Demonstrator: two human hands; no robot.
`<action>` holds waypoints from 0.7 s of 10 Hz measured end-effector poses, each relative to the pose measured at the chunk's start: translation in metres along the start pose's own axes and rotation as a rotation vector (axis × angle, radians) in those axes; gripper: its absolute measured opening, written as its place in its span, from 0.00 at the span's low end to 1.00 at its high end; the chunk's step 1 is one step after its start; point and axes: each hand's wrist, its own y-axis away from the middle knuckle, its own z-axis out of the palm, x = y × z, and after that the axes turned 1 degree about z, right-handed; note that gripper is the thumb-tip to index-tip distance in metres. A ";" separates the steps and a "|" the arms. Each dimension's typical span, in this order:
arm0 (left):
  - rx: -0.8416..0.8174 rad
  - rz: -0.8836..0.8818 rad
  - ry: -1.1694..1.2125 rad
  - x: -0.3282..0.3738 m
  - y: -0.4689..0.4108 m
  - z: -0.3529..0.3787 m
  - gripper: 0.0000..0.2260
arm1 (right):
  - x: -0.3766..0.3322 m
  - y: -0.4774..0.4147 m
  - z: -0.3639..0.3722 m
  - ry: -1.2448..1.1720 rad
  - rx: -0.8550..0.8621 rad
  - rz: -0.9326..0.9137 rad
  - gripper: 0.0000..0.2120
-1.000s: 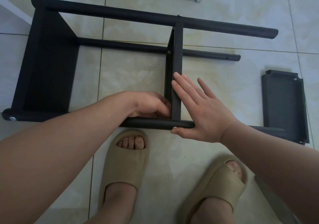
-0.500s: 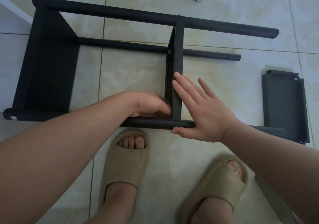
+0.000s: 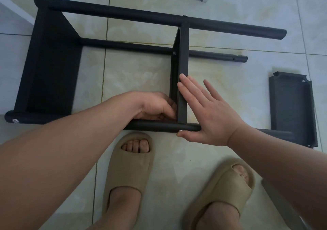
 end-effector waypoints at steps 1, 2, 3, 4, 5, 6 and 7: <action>-0.014 0.005 0.017 0.000 0.001 0.000 0.09 | 0.000 0.000 0.000 0.001 -0.001 0.000 0.51; -0.022 0.007 0.027 -0.001 0.000 0.000 0.13 | 0.000 0.000 -0.001 -0.004 -0.002 -0.002 0.51; -0.027 0.007 0.026 -0.003 0.000 -0.001 0.14 | 0.000 -0.001 -0.001 -0.001 -0.006 -0.004 0.51; -0.049 0.007 0.031 -0.002 -0.001 -0.001 0.08 | 0.000 -0.001 0.000 0.000 -0.005 -0.003 0.51; -0.029 0.001 -0.018 -0.002 -0.002 -0.001 0.04 | 0.000 -0.001 0.000 0.000 -0.002 -0.005 0.51; 0.019 0.012 -0.033 -0.003 -0.002 -0.001 0.05 | 0.001 -0.001 0.001 0.001 0.006 -0.006 0.51; 0.010 0.002 -0.010 0.000 0.000 -0.001 0.06 | 0.001 -0.001 0.002 0.006 0.012 -0.009 0.51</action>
